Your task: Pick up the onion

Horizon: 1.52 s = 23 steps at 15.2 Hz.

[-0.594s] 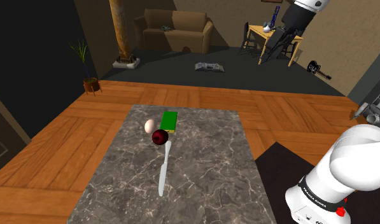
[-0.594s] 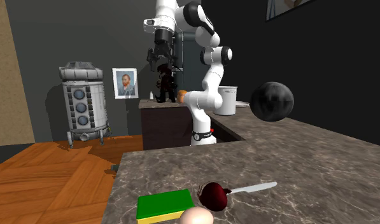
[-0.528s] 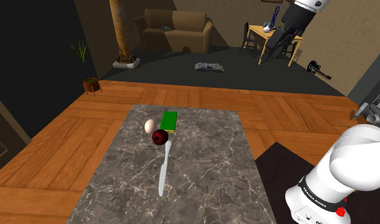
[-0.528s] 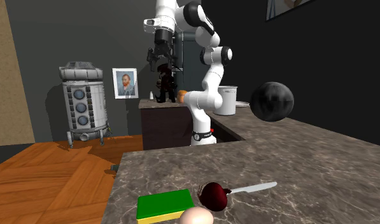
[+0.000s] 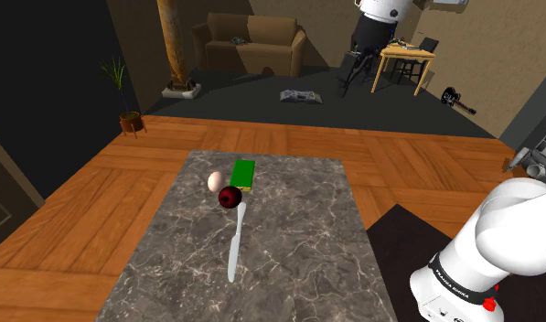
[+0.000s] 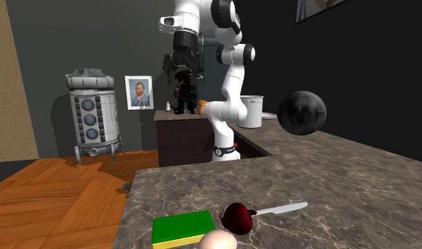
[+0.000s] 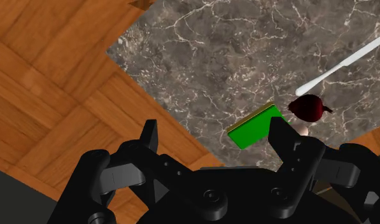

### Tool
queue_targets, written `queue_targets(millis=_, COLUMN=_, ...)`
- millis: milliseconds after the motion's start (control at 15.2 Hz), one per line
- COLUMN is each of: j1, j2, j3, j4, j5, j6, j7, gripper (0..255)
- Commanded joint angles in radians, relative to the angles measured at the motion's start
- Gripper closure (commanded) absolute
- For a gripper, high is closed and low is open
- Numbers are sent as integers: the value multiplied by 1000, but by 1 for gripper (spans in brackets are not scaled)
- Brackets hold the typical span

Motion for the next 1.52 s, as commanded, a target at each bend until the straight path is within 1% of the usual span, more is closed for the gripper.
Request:
queue_targets(millis=0, j1=9, j2=68, j3=42, j4=36, j5=-17, j6=1, j7=23, gripper=0)
queue_targets(millis=396, j1=34, j2=299, j3=162, j4=186, j5=-95, j6=-23, j7=101, gripper=0)
queue_targets(millis=792, j1=80, j2=552, j3=261, j4=364, j5=-211, j6=-83, j7=189, gripper=0)
queue_targets(millis=1122, j1=153, j2=778, j3=310, j4=538, j5=-322, j6=-163, j7=252, gripper=0)
queue_targets(millis=1452, j1=258, j2=1012, j3=322, j4=741, j5=-426, j6=-265, j7=285, gripper=0)
